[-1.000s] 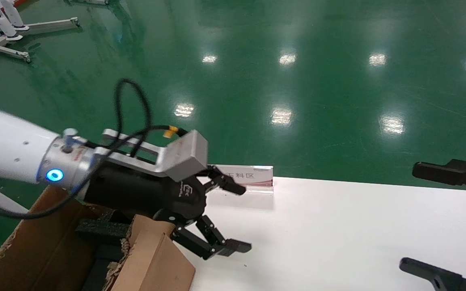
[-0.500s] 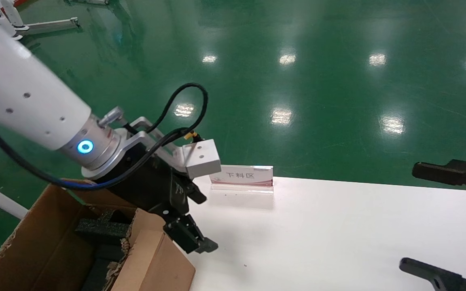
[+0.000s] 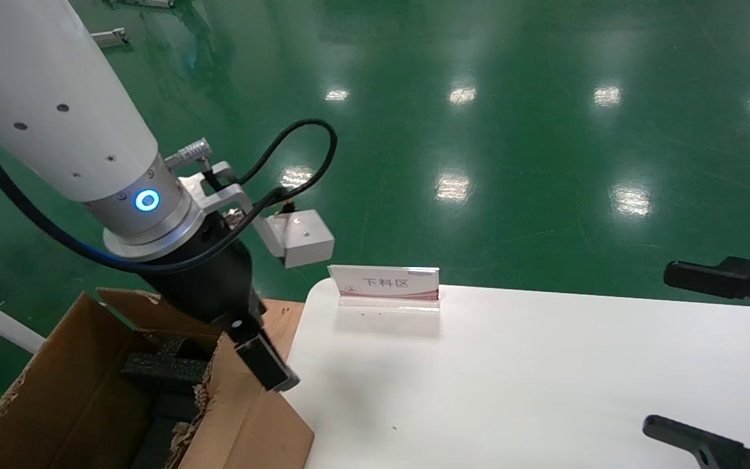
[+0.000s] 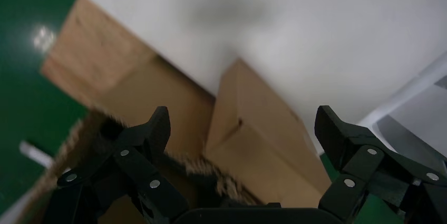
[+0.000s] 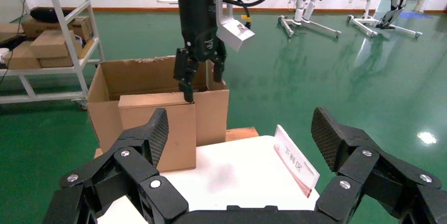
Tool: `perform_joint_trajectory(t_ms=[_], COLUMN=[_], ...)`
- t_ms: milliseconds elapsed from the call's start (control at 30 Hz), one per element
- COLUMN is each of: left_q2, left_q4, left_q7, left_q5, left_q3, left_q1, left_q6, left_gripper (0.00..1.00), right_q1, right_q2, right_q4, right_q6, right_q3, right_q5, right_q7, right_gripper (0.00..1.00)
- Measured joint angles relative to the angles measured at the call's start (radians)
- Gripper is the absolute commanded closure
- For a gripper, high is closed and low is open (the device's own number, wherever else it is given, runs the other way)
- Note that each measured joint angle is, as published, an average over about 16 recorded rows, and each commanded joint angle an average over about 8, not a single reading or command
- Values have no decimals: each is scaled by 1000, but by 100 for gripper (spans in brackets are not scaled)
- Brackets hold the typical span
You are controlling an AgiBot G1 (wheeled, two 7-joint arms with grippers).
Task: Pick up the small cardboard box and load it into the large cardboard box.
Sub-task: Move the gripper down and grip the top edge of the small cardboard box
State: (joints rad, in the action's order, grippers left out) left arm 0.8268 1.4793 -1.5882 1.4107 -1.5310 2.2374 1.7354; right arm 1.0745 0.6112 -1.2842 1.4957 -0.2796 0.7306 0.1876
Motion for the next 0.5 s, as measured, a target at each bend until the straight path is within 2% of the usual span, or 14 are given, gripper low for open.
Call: perform_joint_trajectory(t_ms=[500], left_q2=[-3], left_q4=[1], left_q7=[-151], left_q5=[-193], left_q3=[-253], left_q1=[94], left_q6=[4], left_gripper=[0], right_q1=[0], right_q2=[0], right_q4=[0], right_q6=[0], right_q3=[0], right_q5=[0], right_q7=[0], right_gripper=[0])
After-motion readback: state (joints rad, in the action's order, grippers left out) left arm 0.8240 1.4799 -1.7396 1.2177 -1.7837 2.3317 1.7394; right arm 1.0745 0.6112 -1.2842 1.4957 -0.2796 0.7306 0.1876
